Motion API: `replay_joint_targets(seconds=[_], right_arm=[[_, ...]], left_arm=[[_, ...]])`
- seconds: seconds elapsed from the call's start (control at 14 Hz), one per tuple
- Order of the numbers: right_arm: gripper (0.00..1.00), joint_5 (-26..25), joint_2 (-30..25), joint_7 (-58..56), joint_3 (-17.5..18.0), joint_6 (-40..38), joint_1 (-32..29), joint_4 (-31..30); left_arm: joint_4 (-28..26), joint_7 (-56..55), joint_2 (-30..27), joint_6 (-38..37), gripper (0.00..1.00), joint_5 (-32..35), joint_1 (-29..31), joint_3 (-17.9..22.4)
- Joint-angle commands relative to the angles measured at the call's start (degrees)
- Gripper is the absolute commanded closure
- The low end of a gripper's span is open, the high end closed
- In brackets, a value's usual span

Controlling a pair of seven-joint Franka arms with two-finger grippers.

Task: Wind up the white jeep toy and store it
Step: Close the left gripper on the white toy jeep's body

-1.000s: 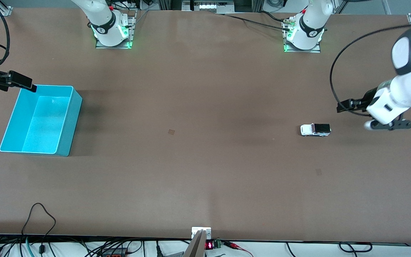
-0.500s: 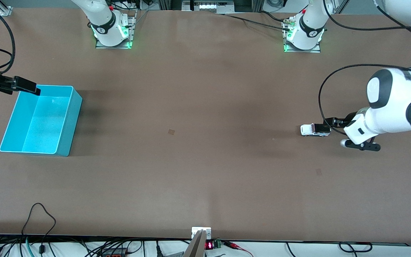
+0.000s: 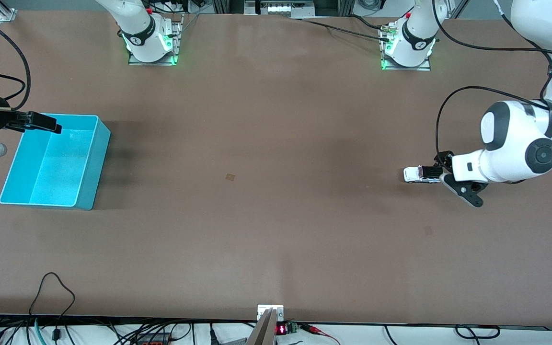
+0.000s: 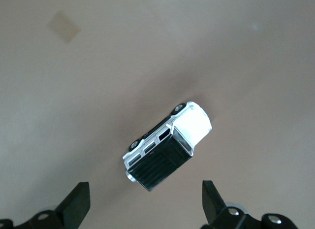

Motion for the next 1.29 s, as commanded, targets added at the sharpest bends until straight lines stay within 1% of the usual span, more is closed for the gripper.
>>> replay_joint_targets(seconds=[0.0, 0.14, 0.29, 0.43, 0.5, 0.64, 0.79, 0.93, 1.07, 1.14, 1.21], right_arm=[[0.00, 0.0, 0.1, -0.8, 0.2, -1.2, -0.5, 0.7], [0.00, 0.0, 0.1, -0.7, 0.2, -1.2, -0.5, 0.7], [0.00, 0.1, 0.1, -0.7, 0.2, -1.1, -0.6, 0.7], [0.00, -0.3, 0.1, -0.5, 0.2, -1.1, -0.5, 0.8], [0.00, -0.8, 0.2, -0.5, 0.2, -0.8, -0.3, 0.8], [0.00, -3.9, 0.7, -0.5, 0.3, -1.2, 0.0, 0.9], [0.00, -6.0, 0.3, -0.4, 0.7, -1.9, 0.2, 1.3], [0.00, -5.5, 0.1, -0.8, 0.1, -2.1, -0.5, 2.7], [0.00, -5.4, 0.4, 0.1, 0.2, -2.0, -0.5, 2.7], [0.00, -5.4, 0.5, 0.1, 0.2, -2.0, -0.4, 2.8], [0.00, -5.4, 0.5, 0.2, 0.2, -1.9, -0.4, 2.7]], left_arm=[[-1.4, 11.6, 0.9, 1.9, 0.00, 1.1, 1.1, -0.3], [-2.1, 18.5, 1.5, 3.1, 0.00, 1.1, 1.8, -0.3], [-4.8, 26.3, 1.6, 8.3, 0.00, 1.1, 2.0, -0.3], [-7.1, 31.1, 1.5, 12.6, 0.00, 1.1, 1.9, -0.3], [-8.1, 32.8, 1.5, 13.8, 0.00, 1.1, 1.9, -0.3], [-10.0, 35.9, 1.1, 15.1, 0.00, 1.1, 1.9, -0.6], [-12.3, 37.6, 0.5, 17.0, 0.00, 1.1, 2.0, -1.1], [-13.7, 39.8, 0.3, 20.3, 0.00, 1.1, 2.0, -1.4], [-14.6, 40.1, 0.4, 22.2, 0.00, 1.1, 2.0, -1.8], [-15.0, 40.2, 0.4, 22.4, 0.01, 1.1, 2.0, -1.9], [-15.0, 40.2, 0.4, 22.5, 0.04, 1.1, 2.0, -1.9]])
